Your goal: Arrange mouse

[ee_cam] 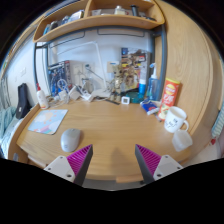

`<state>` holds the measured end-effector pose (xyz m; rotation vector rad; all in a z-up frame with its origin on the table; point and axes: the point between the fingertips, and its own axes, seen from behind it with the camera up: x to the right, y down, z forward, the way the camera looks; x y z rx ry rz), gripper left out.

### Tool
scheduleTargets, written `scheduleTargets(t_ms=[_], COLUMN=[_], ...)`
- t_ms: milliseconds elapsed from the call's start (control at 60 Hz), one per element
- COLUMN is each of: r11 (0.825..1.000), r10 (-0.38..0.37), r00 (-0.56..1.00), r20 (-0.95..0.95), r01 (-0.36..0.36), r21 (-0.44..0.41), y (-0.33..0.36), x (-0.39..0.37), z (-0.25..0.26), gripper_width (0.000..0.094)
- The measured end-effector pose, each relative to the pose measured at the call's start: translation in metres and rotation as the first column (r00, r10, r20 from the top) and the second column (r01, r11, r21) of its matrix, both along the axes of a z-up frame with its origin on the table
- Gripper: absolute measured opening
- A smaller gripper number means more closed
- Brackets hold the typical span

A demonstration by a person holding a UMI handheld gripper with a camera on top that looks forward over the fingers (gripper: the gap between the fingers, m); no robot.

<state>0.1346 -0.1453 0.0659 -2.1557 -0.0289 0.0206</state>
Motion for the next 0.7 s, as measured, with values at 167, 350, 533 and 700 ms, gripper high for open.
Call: scheduleTargets(t_ms=[167, 350, 533, 700], r11=[0.997, 0.996, 1.000, 0.999], r10=[0.068, 0.080, 0.013, -0.019], r00=[0.996, 0.996, 1.000, 1.000], r20=[-0.059, -0.037, -0.017, 0.016], r01=[-0.070, -0.081, -0.014, 0.019], r21=[-0.021, -0.038, -0.024, -0.029], y=[-0.008, 0.022, 0.070, 0.094], x=[-0.097, -0.158, -0.167, -0.165], z=[-0.032, -0.060, -0.069, -0.075], gripper_width=[0.0860, 0.0858, 0.0862, 0.0795])
